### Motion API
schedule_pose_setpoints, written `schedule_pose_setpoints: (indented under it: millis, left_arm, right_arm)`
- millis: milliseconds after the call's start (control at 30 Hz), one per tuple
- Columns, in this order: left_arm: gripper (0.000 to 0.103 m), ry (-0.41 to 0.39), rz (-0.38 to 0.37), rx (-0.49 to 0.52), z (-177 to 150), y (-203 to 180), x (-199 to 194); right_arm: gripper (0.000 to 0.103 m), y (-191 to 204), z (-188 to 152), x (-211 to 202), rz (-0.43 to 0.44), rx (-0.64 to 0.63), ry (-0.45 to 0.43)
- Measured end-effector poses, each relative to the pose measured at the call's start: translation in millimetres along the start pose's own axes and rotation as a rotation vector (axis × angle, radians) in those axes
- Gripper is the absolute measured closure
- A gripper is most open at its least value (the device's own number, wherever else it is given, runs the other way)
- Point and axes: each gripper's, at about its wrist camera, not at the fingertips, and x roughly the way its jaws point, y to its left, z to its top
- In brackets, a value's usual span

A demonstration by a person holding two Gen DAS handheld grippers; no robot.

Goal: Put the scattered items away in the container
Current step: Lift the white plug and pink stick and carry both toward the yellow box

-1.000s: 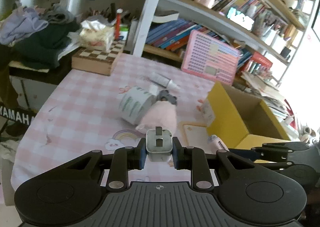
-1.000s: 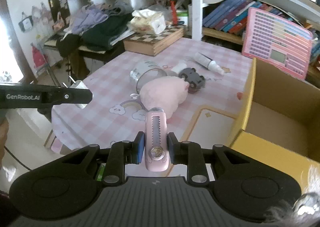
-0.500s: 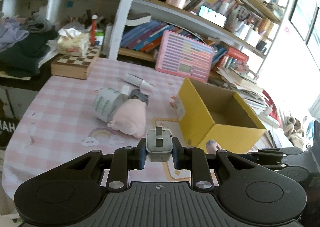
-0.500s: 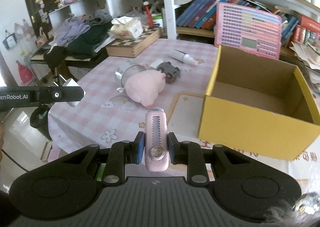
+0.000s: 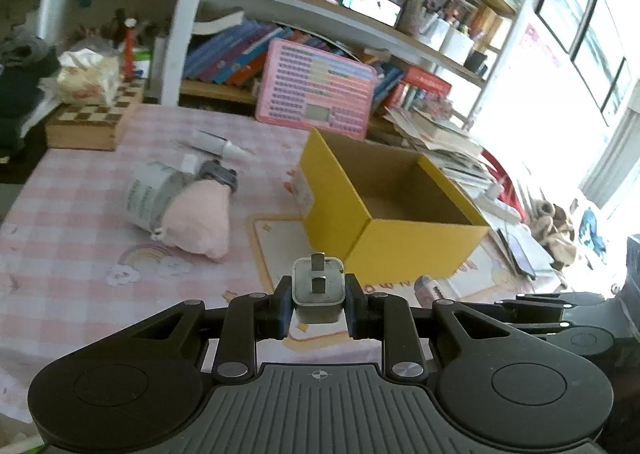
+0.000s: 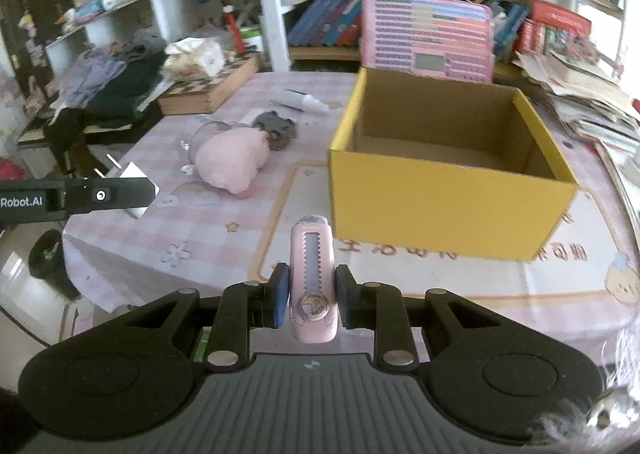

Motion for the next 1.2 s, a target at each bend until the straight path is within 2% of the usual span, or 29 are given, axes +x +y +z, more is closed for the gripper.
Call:
schedule_pose_setpoints:
  millis: [633, 1200]
  left_arm:
    - [0.079, 0.071, -0.103, 0.069, -4.6, -30.5, 22.0]
    - [0.079, 0.105, -0.153, 0.102, -0.6, -42.6, 38.4]
  right_arm:
    - [0.08, -28.7, -25.3, -20.5, -0.108, 0.114, 0.016]
    - [0.08, -43.8, -28.1, -25.9, -0.16, 0.181, 0.012]
